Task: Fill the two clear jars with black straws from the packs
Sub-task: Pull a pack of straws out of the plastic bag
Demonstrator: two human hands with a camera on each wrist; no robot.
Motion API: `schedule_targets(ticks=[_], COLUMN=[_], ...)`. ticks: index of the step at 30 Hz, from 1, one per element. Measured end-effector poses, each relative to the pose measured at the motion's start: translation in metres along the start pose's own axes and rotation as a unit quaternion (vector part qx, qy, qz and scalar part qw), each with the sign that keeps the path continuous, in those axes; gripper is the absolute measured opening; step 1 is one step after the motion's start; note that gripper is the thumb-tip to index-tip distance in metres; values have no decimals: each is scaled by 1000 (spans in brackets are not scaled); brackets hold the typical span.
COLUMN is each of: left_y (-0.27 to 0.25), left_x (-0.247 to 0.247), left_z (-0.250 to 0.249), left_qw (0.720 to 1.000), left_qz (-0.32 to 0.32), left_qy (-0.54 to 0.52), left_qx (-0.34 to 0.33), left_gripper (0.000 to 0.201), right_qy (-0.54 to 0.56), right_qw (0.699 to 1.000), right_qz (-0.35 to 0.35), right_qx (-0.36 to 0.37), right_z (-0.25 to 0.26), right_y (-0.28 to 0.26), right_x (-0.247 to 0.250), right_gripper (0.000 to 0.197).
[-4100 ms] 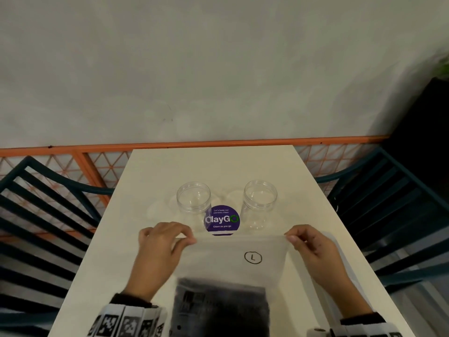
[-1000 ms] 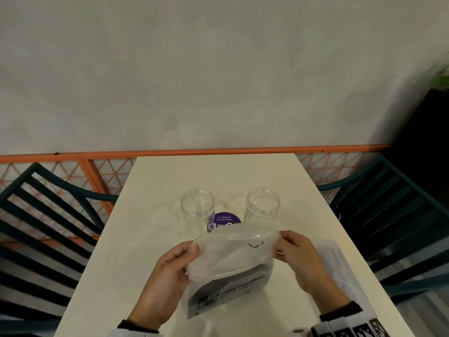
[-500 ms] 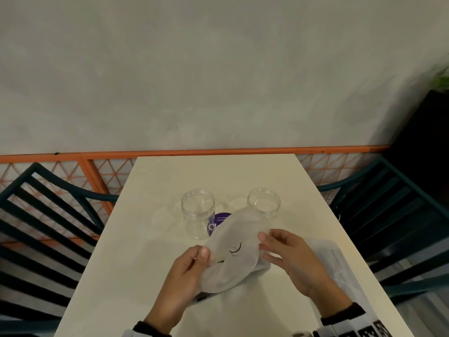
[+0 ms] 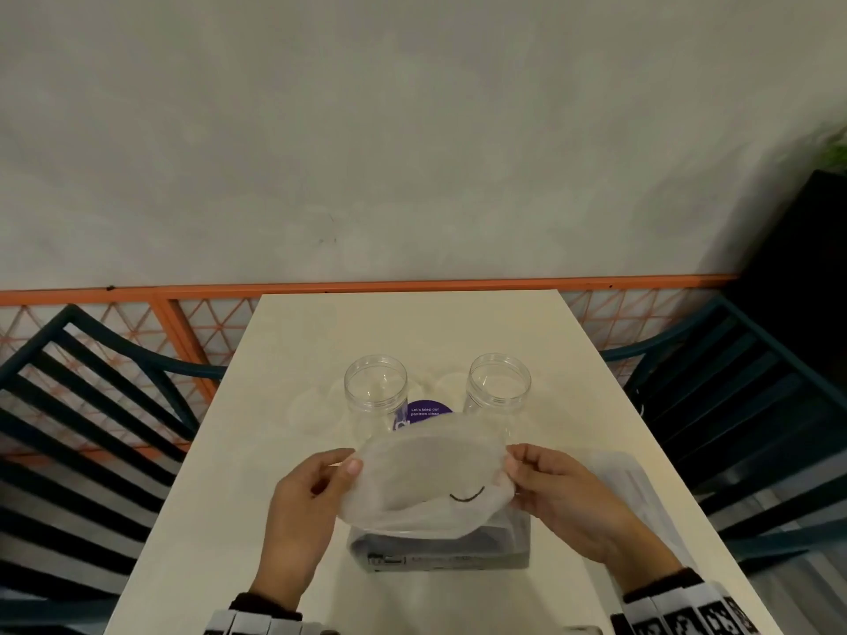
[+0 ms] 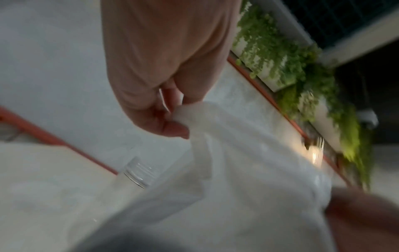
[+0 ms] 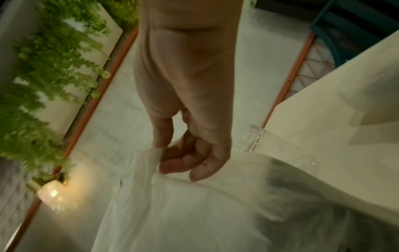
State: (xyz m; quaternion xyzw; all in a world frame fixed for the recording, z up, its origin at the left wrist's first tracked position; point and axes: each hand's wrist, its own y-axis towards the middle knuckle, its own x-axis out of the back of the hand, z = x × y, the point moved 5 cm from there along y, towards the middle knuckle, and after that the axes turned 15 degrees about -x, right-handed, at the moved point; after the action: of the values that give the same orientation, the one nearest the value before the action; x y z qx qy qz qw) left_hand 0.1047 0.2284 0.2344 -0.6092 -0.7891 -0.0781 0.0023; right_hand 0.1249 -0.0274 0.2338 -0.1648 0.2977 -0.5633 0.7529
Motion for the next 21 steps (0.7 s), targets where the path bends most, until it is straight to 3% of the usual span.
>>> schedule_targets(ticks=[3,6,10,13,15,18,21], left_y=[-5,-11,-13,-11,-13,-13,-14], left_x=[-12,-21,-13,-6,-7,-5,-10], left_z=[0,2,7,9,9,16,14], left_qw=[997,982,927,888,888,921,958], left_qz=[24,75,53,40,61,46,79], left_qy=[-50,-125,-276,-350,-335,-262,-169], left_qx=[49,124,247,296,308,283,220], left_gripper=[19,29,30,27,25,40,54], right_qy=[-31,6,116,183,197,161,84], right_qw=[999,998,989,977,975,985,995], right_qz=[-36,-51,-34,-15,-4,7,-51], right_qx=[-6,-28,-87,-106,-100,-70,-22], right_z=[-3,-8,-11,-10,-11,-8,-7], right_y=[3,7,3,1,0,-3,-3], right_x=[-9,-8,2,11,13,12,13], right_gripper=[21,21,26,22,40,22,25])
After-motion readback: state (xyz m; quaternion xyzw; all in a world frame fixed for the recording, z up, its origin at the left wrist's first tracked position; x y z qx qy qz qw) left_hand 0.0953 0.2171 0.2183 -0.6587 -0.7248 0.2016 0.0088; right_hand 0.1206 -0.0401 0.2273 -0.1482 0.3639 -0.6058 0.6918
